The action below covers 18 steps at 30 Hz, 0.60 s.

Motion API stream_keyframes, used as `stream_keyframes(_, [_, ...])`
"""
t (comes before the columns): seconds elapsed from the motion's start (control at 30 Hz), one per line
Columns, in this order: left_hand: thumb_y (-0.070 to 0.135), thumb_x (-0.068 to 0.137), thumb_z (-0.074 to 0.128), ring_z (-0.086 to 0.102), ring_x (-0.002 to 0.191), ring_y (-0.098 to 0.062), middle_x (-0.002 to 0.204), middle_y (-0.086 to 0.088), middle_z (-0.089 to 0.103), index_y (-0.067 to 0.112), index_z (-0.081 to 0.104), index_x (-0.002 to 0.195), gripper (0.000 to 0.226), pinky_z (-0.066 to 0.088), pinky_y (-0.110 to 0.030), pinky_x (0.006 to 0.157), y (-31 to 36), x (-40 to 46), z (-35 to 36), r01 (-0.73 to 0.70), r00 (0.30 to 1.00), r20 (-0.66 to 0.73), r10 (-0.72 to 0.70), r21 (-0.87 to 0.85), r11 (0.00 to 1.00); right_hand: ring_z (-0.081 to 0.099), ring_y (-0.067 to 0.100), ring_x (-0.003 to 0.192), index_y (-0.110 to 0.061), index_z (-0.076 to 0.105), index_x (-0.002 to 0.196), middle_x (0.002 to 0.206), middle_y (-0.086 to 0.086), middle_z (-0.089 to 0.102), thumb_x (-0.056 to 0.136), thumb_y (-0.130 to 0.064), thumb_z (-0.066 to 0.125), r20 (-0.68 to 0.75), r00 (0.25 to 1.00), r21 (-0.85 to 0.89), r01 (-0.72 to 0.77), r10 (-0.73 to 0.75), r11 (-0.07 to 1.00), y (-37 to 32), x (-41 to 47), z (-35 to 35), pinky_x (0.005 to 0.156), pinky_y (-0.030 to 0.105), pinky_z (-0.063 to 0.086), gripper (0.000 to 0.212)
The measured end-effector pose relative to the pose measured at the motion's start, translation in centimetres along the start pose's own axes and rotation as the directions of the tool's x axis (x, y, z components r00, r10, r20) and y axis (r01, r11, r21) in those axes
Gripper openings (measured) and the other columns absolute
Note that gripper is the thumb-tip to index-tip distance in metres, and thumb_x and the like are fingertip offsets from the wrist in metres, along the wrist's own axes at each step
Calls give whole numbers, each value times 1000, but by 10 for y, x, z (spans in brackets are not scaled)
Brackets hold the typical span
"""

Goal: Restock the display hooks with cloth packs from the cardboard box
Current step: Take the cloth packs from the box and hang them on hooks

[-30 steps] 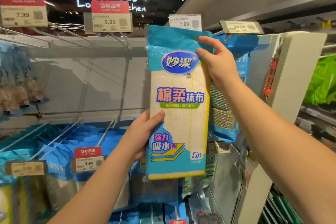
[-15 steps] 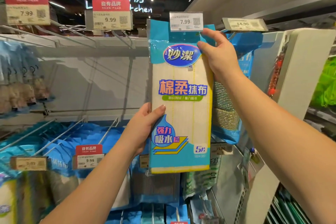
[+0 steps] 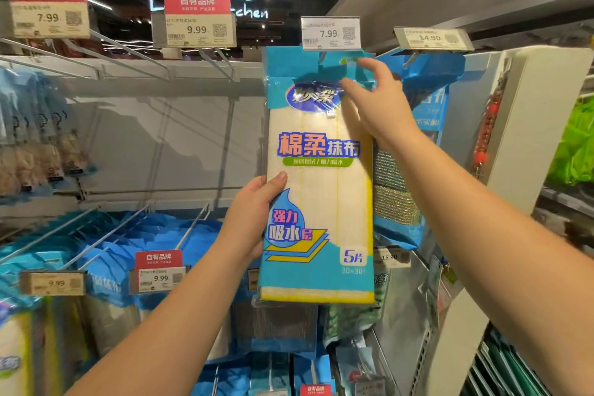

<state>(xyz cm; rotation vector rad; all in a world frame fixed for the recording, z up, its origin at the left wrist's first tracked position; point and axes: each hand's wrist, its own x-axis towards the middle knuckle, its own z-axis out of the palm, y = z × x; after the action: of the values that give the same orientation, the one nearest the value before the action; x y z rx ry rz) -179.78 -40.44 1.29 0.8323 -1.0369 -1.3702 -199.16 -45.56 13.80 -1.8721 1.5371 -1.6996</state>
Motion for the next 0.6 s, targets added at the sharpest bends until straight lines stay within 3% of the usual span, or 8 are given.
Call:
stream_keyframes(0.13, [27, 97, 65, 74, 86, -32, 102, -20, 75, 2, 55, 115, 33, 60, -53, 85, -3, 14, 4, -27, 999, -20, 26, -27, 999, 40, 19, 132, -22, 31, 150, 149, 7, 23, 87, -41, 71, 64, 997, -28, -40, 42, 999, 28, -69, 13, 110, 23, 25, 77])
stream_keyframes(0.23, [29, 97, 65, 76, 84, -29, 94, -13, 77, 4, 56, 114, 31, 62, -48, 82, -4, 23, 6, -26, 1000, -16, 25, -12, 1000, 46, 20, 128, -31, 15, 155, 147, 2, 25, 86, -44, 70, 119, 983, -126, -124, 139, 984, 49, -108, 27, 104, 27, 32, 89])
stream_keyframes(0.37, [36, 96, 65, 77, 79, -23, 94, -7, 76, 13, 53, 112, 31, 63, -44, 76, -10, 39, 4, -67, 987, -126, 96, 215, 974, 53, 27, 119, -31, 8, 157, 141, 7, 30, 87, -42, 68, 97, 988, -218, -93, 116, 972, 61, -103, 40, 93, 30, 37, 93])
stream_keyframes(0.47, [41, 95, 65, 75, 78, -19, 97, -5, 73, 17, 49, 112, 33, 63, -45, 76, -12, 52, 1, -94, 961, -201, 188, 403, 910, 50, 33, 124, -26, 4, 158, 147, 12, 26, 89, -46, 66, 97, 990, -308, -68, 102, 949, 69, -95, 51, 101, 39, 41, 95])
stream_keyframes(0.6, [42, 97, 60, 71, 83, -17, 104, -2, 67, 17, 49, 111, 31, 61, -43, 76, -10, 62, -1, -92, 947, -201, 250, 577, 812, 42, 37, 132, -26, -1, 157, 151, 16, 22, 91, -49, 62, 77, 987, -400, -98, 140, 911, 73, -91, 68, 103, 48, 43, 94])
